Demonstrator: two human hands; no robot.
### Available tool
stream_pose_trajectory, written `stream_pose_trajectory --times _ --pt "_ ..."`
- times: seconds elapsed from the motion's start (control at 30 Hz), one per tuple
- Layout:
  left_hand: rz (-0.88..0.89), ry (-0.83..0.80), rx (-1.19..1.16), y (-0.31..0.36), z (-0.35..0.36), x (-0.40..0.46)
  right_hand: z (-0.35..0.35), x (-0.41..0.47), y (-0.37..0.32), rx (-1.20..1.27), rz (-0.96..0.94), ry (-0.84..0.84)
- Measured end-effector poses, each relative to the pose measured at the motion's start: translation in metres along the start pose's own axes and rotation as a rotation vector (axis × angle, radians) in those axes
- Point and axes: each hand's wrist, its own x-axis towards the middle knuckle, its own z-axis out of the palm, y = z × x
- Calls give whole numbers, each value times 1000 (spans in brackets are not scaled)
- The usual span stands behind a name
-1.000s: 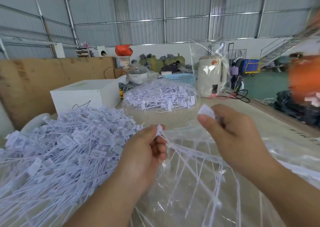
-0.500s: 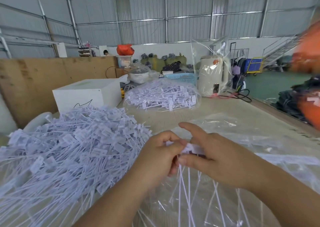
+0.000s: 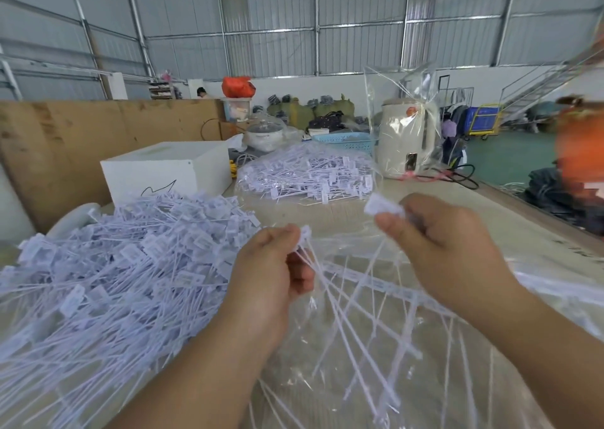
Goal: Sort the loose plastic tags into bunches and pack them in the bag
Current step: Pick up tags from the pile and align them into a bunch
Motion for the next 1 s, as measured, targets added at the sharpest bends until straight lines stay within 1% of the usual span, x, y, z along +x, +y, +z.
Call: stream_pose_trajectory --times 0.07,0.13,0.2,0.27,0.4,0.47,0.53,0.6,0.67,0.77,0.83,0.9,0.93,1.0 --pt "38 -85 150 1 -1 0 2 -5 2 -2 -75 -173" --pt "31 -231 268 -2 4 -5 5 -8 0 1 -133 -257" --pt "-20 -340 274 -5 10 -12 4 -8 1 -12 -169 -280" --pt "-54 -376 244 -6 13 -14 1 -6 1 -39 -196 -302" --pt "-43 -431 170 -5 13 -13 -1 -6 2 -93 -239 -313" --pt "-2 -456 190 -5 12 -15 -1 -5 2 -105 -253 -324" --pt "48 -449 243 -5 12 -16 0 -7 -1 -86 -240 -328" --pt "83 -389 254 -6 12 -14 3 -8 -3 -26 -215 -339" --pt "104 -336 233 -7 12 -12 5 -8 -3 19 -168 -361" --pt "104 -278 195 -4 10 -10 0 -6 0 -16 -106 -400" --pt "91 -255 158 -3 9 -11 -3 -5 0 4 -87 -397" --pt "72 -238 104 -4 13 -13 -1 -6 -5 25 -91 -359" --pt "62 -230 49 -4 16 -15 1 -7 -7 40 -89 -313" --pt "28 -195 -88 -4 18 -15 5 -4 -7 101 -27 -122"
